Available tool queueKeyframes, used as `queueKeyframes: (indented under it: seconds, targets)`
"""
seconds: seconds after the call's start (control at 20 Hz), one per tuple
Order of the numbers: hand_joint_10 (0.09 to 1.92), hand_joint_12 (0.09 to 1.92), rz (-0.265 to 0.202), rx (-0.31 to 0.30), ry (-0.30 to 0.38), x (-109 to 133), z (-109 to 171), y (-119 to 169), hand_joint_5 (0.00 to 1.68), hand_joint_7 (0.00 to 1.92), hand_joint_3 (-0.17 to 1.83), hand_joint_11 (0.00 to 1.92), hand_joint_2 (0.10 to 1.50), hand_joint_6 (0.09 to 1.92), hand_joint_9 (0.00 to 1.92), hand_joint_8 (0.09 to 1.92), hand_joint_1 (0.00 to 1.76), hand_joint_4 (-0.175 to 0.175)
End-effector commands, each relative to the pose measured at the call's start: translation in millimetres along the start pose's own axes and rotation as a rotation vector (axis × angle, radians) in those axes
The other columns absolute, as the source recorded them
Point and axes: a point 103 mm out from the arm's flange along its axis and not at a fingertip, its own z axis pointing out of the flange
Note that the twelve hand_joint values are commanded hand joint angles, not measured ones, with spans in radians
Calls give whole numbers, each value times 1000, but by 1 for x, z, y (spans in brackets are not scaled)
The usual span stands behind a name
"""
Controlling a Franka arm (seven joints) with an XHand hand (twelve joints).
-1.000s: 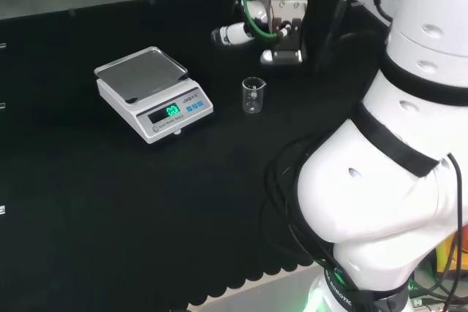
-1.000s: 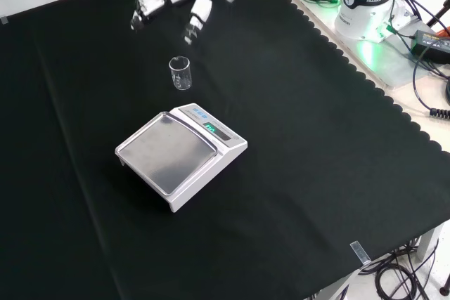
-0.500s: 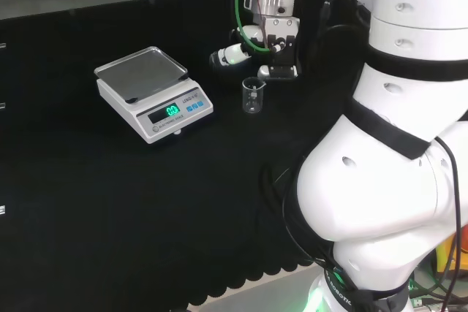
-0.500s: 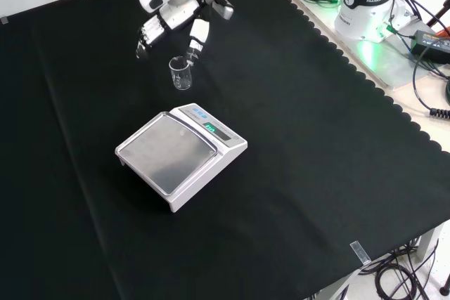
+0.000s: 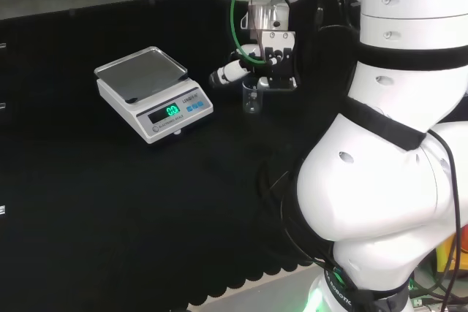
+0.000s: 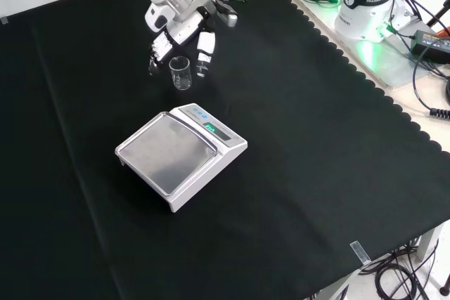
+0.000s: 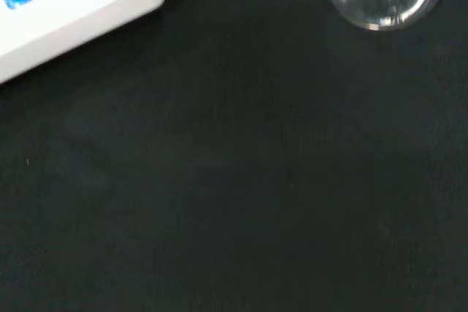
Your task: Pick up the beaker.
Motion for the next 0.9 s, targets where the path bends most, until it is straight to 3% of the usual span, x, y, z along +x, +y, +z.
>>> queueKeyframes:
  seconds: [0.05, 0.5, 0.65, 0.8, 0.9]
  targets:
    - [542, 1536, 35, 54, 3, -5, 23, -6, 182, 0, -78, 0, 964, 87, 0, 421, 305, -118]
    - [518, 1528, 101, 53, 49, -30, 36, 6, 157, 0, -70, 0, 964, 87, 0, 355, 356, -116]
    - [529, 1533, 115, 45, 55, -32, 36, 9, 156, 0, -63, 7, 978, 87, 0, 363, 469, -116]
    - [790, 1464, 121, -21, 50, -30, 31, 8, 206, 3, -62, 223, 1017, 87, 41, 581, 662, -121]
    - [842, 1357, 124, -56, 66, -28, 29, 8, 328, 189, -88, 499, 1041, 87, 346, 743, 769, -138]
